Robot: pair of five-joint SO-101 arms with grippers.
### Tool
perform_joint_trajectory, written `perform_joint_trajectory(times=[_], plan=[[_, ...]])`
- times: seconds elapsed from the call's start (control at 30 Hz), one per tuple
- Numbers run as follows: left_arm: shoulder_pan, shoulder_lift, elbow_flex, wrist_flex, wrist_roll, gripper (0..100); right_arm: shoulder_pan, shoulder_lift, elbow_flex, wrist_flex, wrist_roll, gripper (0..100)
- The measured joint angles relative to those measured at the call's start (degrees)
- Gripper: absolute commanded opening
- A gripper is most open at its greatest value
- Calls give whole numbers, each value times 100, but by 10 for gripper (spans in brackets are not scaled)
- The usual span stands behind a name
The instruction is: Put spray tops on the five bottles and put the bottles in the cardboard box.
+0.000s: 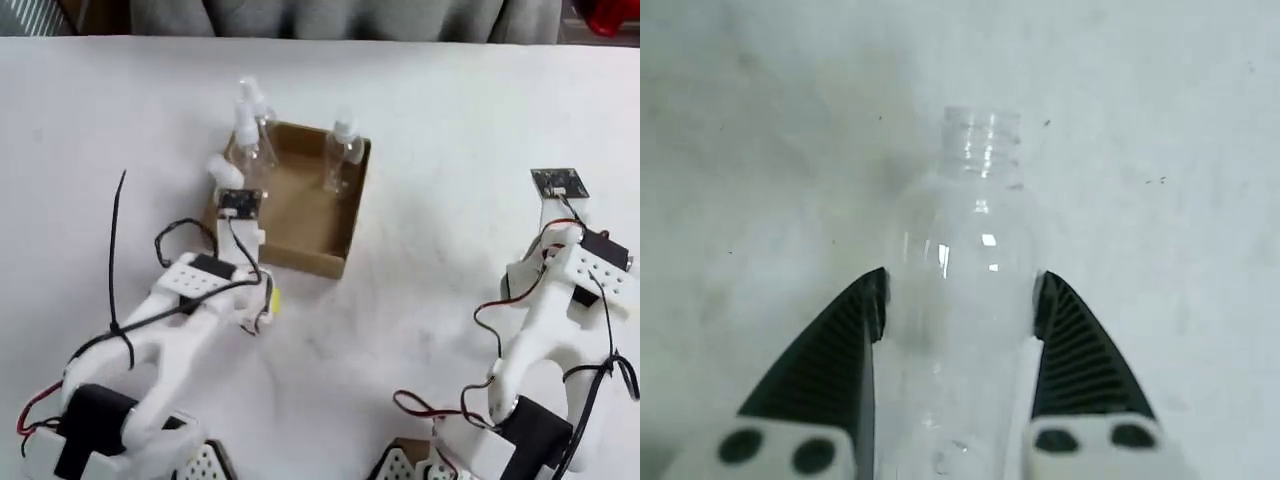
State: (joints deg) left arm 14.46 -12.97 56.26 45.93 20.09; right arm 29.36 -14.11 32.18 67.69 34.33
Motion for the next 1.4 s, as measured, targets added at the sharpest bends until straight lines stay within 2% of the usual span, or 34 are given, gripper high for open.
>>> perform_joint_trajectory(times=[0.03,0.13,0.3,0.57,0.77,0.9,1.17,1.4], plan=[[0,0,0,-9,0,11,0,0,0,0,0,16],[9,0,-9,-18,9,44,0,0,0,0,9,16],[9,0,-9,-18,18,20,0,0,0,0,35,16],[9,-35,-26,185,-53,20,-290,-510,211,651,53,16],[0,-905,-18,862,-343,20,-624,-1433,870,703,53,16],[0,-1758,290,993,-422,20,-756,-1952,976,642,26,16],[0,-3824,862,1125,-826,20,-1187,-2927,976,431,-914,16],[0,-5609,870,1459,-826,20,-2145,-3262,976,-316,-2453,17]])
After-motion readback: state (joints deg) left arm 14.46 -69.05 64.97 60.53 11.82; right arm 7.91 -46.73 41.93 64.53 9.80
